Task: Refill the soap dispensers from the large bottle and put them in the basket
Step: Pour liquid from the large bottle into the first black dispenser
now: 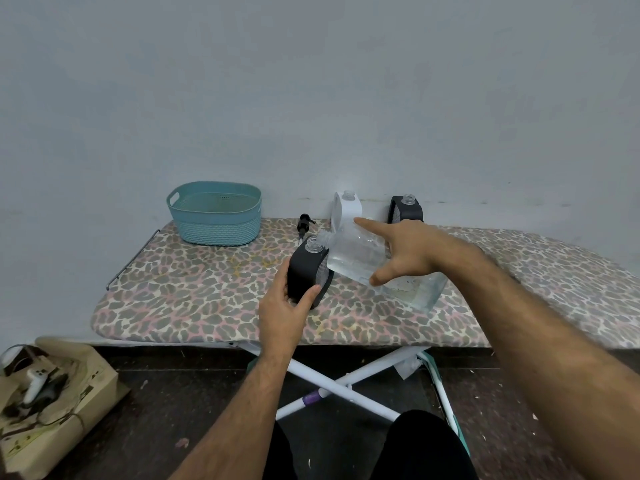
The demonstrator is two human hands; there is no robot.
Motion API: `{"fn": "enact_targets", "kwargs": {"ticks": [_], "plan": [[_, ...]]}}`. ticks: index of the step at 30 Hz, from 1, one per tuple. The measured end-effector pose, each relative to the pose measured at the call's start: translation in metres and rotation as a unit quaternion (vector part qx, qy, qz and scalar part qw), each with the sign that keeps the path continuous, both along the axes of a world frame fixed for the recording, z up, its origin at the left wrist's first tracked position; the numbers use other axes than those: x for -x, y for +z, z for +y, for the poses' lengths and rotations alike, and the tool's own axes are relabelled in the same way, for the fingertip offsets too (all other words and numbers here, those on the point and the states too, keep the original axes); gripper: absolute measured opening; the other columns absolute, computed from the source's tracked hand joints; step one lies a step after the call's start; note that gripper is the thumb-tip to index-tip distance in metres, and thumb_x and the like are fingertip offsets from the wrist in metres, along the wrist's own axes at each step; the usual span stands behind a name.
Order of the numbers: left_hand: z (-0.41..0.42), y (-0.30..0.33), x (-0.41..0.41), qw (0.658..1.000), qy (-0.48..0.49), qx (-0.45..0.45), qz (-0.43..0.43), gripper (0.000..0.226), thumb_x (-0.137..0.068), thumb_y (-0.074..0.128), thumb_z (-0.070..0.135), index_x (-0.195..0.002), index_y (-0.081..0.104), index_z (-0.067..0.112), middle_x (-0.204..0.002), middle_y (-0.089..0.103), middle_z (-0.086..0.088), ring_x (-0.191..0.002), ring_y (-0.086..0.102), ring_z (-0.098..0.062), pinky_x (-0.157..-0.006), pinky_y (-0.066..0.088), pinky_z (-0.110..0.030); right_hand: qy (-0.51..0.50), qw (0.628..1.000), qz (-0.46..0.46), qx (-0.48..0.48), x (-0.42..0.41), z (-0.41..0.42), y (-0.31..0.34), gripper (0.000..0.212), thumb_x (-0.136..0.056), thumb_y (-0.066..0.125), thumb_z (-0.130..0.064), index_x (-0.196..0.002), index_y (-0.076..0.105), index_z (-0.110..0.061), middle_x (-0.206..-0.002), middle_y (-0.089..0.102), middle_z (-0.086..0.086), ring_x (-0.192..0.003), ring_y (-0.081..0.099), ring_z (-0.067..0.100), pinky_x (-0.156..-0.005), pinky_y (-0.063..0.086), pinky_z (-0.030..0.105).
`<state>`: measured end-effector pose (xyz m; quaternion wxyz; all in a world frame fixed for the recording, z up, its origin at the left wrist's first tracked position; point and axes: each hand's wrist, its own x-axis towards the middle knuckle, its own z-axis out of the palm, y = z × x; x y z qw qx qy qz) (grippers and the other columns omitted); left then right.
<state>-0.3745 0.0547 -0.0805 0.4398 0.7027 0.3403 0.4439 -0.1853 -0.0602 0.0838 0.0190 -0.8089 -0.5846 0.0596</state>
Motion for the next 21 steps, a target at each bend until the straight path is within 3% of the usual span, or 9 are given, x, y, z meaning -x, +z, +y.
{"fn": "enact_targets", "kwargs": {"ticks": [4, 9, 21], "plan": [[0.001, -0.002, 0.000, 1.000, 0.001, -0.002, 0.004, 0.076, -0.081, 0.075, 0.044, -0.147, 0.037, 0.037, -0.138, 0.058, 0.005, -0.124, 0.056, -0.008, -0.103, 0.051, -0.040, 0.001, 1.000, -0.005, 0.009, -0.002, 0.003, 0.003, 0.112, -0.065, 0.076, -0.059, -0.154, 0.009, -0.044, -0.064, 0.043, -0.015, -0.076, 0.049, 0.014, -0.073, 0.042, 0.030], [0.002, -0.003, -0.001, 1.000, 0.002, -0.007, 0.010, 0.076, -0.081, 0.074, 0.047, -0.147, 0.036, 0.037, -0.139, 0.058, 0.006, -0.125, 0.056, -0.009, -0.103, 0.051, -0.040, 0.001, 1.000, -0.004, 0.026, 0.000, 0.004, 0.010, 0.113, -0.065, 0.077, -0.060, -0.154, 0.009, -0.045, -0.068, 0.038, -0.019, -0.090, 0.048, 0.017, -0.086, 0.047, 0.035], [0.000, -0.001, 0.000, 1.000, -0.003, -0.006, -0.004, 0.073, -0.083, 0.075, 0.039, -0.145, 0.038, 0.042, -0.135, 0.060, 0.009, -0.122, 0.057, -0.006, -0.102, 0.051, -0.039, -0.006, 0.999, 0.002, 0.042, 0.005, 0.005, 0.020, 0.111, -0.067, 0.078, -0.057, -0.153, 0.009, -0.046, -0.079, 0.046, -0.014, -0.105, 0.053, 0.021, -0.089, 0.046, 0.033]]}}
